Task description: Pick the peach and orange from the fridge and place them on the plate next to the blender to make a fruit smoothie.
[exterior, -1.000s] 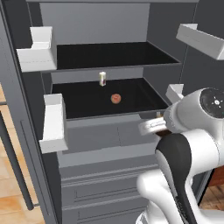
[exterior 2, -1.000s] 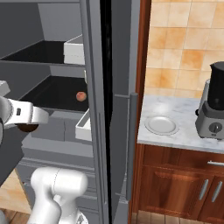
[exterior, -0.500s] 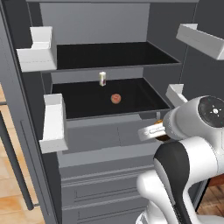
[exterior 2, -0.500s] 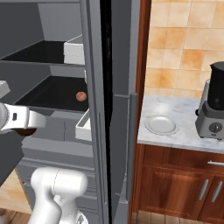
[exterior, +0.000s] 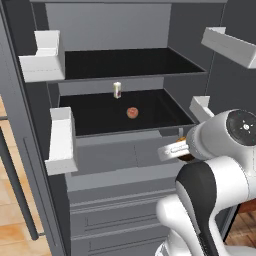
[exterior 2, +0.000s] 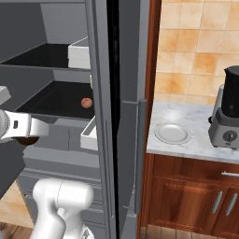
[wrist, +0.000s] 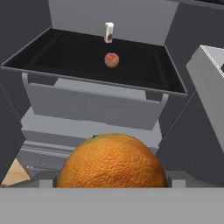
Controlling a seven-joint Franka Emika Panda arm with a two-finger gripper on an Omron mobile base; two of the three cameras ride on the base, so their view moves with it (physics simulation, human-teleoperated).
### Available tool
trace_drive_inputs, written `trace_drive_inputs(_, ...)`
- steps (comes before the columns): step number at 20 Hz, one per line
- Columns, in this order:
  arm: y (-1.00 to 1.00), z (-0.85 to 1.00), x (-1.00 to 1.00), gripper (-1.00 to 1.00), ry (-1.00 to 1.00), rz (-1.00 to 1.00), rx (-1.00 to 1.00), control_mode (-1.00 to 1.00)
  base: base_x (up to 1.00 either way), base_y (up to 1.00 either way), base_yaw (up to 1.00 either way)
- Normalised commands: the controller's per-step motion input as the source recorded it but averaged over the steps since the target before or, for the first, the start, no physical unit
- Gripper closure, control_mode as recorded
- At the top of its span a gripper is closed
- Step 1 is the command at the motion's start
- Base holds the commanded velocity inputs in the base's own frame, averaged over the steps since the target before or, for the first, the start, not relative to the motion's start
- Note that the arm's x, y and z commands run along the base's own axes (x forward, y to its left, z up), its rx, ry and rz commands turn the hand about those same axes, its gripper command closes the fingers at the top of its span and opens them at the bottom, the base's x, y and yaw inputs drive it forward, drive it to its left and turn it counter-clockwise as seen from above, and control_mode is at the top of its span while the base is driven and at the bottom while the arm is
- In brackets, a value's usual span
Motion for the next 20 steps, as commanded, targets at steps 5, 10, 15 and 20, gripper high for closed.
trace_drive_inputs(5, 0.0, 0.0, -0.06, 1.0, 0.01, 0.0, 0.0, -1.0, 0.0, 0.0, 0.0)
trace_drive_inputs(10, 0.0, -0.01, -0.11, 1.0, 0.02, 0.0, 0.0, -1.0, 0.0, 0.0, 0.0)
trace_drive_inputs(15, 0.0, 0.0, -0.04, 1.0, 0.0, 0.0, 0.0, 1.0, -0.06, 0.0, 0.0)
trace_drive_inputs(20, 0.0, 0.0, 0.0, 1.0, 0.0, 0.0, 0.0, 1.0, -0.44, -0.11, 0.0)
